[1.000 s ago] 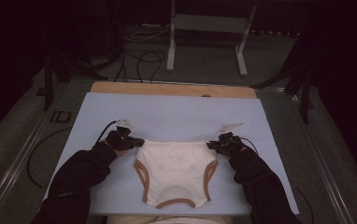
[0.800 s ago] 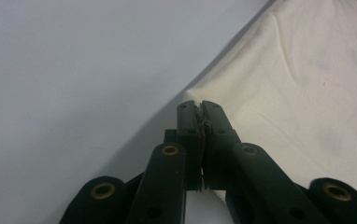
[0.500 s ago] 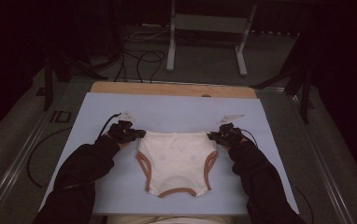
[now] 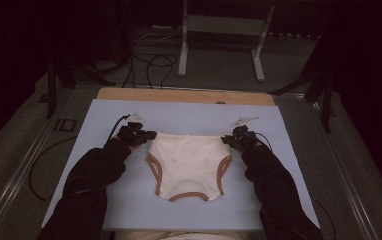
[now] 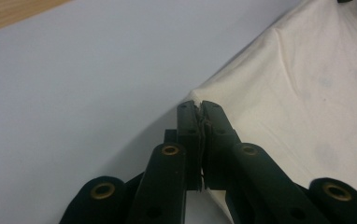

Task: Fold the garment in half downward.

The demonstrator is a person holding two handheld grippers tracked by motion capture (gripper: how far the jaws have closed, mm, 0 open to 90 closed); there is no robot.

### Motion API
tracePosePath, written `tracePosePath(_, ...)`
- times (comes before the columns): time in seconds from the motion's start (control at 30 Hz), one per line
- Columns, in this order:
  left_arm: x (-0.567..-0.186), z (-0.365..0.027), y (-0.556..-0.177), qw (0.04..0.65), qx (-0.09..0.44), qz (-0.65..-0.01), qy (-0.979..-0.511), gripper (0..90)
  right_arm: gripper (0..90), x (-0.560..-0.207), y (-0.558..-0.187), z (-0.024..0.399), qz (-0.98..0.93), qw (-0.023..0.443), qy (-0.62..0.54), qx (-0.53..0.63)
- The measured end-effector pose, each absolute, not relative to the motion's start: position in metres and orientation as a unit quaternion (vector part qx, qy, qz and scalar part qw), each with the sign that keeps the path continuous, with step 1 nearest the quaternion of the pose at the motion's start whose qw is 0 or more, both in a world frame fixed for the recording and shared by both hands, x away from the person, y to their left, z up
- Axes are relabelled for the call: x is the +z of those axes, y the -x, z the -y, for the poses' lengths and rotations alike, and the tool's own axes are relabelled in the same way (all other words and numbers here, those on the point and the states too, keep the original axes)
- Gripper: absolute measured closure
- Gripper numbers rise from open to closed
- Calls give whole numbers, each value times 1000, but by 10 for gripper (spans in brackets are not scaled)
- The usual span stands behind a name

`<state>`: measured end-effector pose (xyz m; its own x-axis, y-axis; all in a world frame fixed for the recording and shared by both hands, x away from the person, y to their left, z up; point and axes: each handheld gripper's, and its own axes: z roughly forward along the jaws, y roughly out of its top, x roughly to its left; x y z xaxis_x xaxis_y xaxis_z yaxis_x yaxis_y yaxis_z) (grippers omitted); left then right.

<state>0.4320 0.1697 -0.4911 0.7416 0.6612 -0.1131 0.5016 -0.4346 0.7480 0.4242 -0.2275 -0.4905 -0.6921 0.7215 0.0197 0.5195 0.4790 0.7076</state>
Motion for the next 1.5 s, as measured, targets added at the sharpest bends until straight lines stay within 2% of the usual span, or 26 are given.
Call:
tracePosePath(0.9,-506,-157,-459,374,124,-375,-839,879,856,-509,-456,224,-840,140,-406,333)
tracePosePath(1.37,-511,-155,-461,351,124,-388,-843,873,849,-512,-465,222,-837,130,-413,335)
tracePosePath(1.43,-511,-154,-461,349,123,-389,-844,872,837,-514,-465,222,-836,129,-415,334)
tracePosePath(1.5,-510,-154,-461,350,125,-389,-843,857,765,-514,-466,222,-834,126,-420,334)
